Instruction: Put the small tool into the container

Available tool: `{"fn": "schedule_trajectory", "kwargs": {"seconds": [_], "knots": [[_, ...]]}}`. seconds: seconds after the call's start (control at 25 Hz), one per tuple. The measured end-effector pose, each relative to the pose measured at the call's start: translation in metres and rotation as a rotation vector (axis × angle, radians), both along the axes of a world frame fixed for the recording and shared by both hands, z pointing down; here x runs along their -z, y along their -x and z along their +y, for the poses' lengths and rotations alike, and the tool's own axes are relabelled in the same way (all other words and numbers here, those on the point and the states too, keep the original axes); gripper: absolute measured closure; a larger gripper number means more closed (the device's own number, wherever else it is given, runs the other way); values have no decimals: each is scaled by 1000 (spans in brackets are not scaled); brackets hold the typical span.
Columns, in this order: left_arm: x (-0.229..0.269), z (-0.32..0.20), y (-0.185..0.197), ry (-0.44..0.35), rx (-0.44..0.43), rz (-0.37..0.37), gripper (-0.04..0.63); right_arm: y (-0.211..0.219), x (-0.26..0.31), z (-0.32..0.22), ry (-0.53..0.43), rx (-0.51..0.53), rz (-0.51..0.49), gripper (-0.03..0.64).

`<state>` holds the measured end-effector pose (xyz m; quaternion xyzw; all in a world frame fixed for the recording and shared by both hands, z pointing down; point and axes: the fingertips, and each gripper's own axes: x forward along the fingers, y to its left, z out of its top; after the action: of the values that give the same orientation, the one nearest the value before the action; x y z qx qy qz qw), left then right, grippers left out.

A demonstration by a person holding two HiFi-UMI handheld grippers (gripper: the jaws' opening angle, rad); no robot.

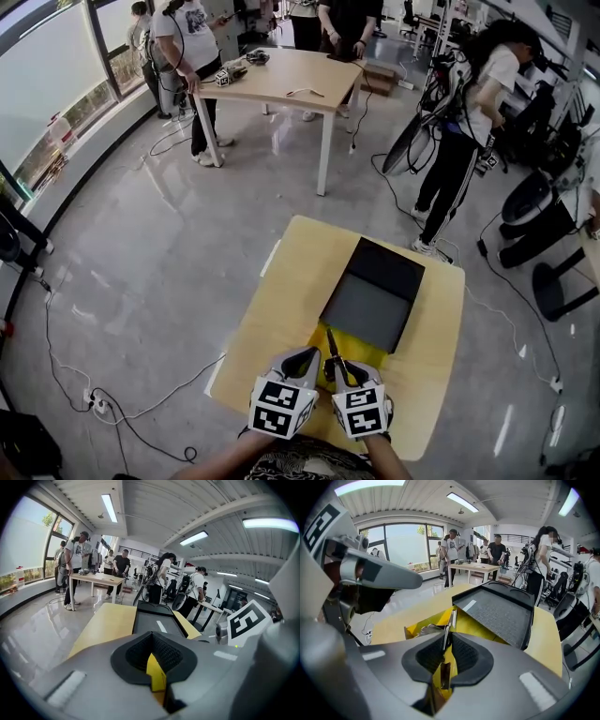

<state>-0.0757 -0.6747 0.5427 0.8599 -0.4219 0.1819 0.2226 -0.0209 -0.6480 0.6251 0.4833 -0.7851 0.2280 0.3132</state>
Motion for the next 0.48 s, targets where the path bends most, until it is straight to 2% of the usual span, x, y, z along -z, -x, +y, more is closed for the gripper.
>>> {"fn": "schedule_trajectory", "kwargs": {"seconds": [0.32, 0.48], "knots": [[-8, -3, -3, 1, -2, -7, 578, -4, -29, -9, 18, 0, 26, 577], [-10, -6, -8, 2, -2, -12, 578, -8, -32, -11, 38, -27, -16, 577]]}}
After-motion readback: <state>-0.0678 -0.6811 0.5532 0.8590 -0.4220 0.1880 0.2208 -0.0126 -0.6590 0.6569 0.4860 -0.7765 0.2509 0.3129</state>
